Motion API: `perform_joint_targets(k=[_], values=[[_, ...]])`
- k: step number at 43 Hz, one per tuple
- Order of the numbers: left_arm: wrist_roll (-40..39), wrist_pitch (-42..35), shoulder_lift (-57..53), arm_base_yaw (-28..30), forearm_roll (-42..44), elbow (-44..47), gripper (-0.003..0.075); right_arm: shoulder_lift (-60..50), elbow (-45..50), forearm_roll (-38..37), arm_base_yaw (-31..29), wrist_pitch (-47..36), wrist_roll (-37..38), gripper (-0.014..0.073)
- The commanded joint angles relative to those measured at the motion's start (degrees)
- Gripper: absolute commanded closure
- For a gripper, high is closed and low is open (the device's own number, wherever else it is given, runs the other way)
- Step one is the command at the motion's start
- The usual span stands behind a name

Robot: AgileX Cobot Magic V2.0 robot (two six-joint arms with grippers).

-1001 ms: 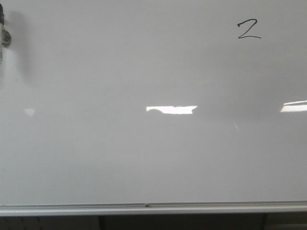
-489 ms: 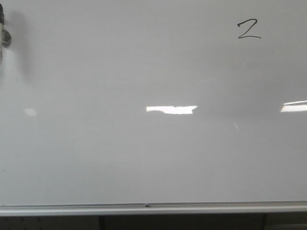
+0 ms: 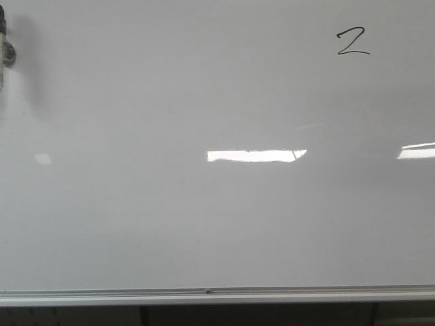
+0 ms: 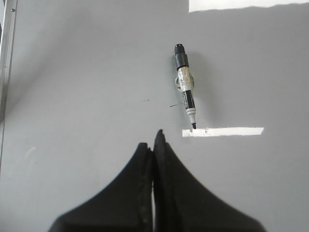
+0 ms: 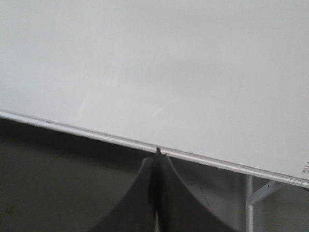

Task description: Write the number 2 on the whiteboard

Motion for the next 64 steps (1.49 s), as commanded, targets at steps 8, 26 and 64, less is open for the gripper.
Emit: perform_joint_targets(k=[8,26,64], values=[[-0.3,-4.6,-1.6,-0.3,-0.4,2.0,0.0741,-10.7,14.0,2.3,-10.5,-23.2,-3.0,0.0673],[-0.3,-4.6,-1.6,-0.3,-0.4,2.0,0.0741,-18.5,34.1,2.3,-14.3,-49.3,-2.5,0.0673],[-0.3,-4.6,-1.6,-0.3,-0.4,2.0,0.0741,-18.5,36.1,2.3,-14.2,-53.8,-2.5,0.0673]])
